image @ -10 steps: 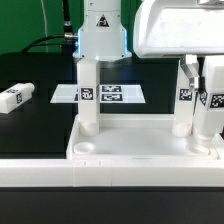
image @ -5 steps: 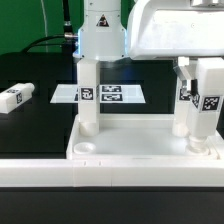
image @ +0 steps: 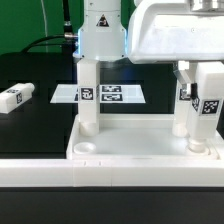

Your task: Assemble desk

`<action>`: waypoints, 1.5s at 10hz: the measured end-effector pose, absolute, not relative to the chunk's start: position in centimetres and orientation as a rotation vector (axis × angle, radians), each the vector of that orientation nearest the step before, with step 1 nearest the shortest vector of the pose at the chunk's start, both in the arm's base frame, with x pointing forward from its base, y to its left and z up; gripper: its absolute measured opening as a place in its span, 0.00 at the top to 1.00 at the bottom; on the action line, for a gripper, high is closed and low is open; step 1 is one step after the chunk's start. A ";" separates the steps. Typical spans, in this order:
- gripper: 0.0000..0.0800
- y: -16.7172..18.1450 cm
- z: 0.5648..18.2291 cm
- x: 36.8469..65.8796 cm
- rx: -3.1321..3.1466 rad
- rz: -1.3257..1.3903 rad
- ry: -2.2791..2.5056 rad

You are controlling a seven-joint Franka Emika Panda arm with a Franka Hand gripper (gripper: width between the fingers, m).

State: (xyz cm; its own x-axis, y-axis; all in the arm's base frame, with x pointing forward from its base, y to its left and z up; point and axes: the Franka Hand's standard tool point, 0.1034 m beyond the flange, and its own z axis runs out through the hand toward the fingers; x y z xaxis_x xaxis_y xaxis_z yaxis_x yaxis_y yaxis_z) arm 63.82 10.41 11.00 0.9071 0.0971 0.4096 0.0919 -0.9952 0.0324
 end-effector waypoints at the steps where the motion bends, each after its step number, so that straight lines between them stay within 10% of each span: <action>1: 0.63 10.5 11.0 63.9 3.054 0.663 0.154; 15: 0.63 10.8 9.9 63.7 3.011 0.820 0.172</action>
Offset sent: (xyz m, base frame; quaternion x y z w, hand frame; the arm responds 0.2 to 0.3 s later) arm -0.0027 0.0032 -0.0082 -0.0042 0.0118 0.0046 0.9999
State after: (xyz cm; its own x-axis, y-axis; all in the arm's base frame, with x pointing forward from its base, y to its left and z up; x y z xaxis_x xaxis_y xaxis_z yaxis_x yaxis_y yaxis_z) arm 63.66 10.80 9.94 0.8564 0.1103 0.5045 0.1019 -0.9938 0.0443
